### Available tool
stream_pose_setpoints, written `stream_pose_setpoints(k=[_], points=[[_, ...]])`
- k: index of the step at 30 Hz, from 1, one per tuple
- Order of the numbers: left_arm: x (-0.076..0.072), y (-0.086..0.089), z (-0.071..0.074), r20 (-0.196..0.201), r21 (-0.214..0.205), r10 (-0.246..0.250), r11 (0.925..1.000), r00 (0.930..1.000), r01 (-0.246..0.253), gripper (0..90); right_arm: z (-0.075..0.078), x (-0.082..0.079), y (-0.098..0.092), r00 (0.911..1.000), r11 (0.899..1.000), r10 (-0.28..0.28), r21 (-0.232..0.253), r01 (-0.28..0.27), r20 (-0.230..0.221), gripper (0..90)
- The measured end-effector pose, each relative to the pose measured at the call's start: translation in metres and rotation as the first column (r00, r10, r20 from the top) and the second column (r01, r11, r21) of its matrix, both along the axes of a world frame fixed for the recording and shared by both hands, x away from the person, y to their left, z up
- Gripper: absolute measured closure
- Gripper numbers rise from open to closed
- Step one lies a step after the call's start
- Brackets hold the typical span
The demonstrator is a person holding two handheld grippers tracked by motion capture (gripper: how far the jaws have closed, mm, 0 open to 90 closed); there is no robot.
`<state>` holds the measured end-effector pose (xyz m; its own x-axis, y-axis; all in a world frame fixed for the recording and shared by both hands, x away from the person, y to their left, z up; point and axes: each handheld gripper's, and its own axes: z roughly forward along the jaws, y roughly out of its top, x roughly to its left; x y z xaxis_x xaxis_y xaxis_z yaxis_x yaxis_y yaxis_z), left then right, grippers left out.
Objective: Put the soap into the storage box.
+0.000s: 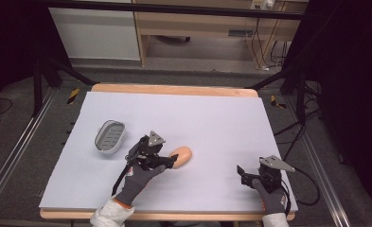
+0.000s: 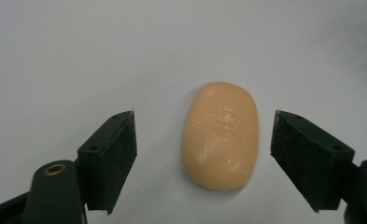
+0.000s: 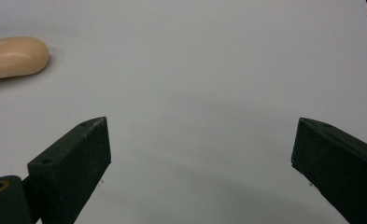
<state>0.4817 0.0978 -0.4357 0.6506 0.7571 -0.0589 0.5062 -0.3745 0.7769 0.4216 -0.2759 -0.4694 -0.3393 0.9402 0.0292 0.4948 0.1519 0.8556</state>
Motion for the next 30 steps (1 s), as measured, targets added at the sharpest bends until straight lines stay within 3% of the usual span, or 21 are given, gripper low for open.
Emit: stream_pose_setpoints(k=[10, 30], points=[[0.006, -0.013, 0.0, -0.003, 0.037, -0.027, 0.9989, 0.9996, 0.027, 20.7, 0.0, 0.0, 0.0, 1.0, 1.0, 0.0, 0.007, 0.0, -0.007, 4.9], [0.017, -0.036, -0.02, -0.044, 0.109, -0.053, 0.9924, 0.9976, 0.058, 20.4, -0.001, 0.001, 0.001, 0.9997, 1.0, 0.013, 0.015, -0.013, -0.021, 4.9]])
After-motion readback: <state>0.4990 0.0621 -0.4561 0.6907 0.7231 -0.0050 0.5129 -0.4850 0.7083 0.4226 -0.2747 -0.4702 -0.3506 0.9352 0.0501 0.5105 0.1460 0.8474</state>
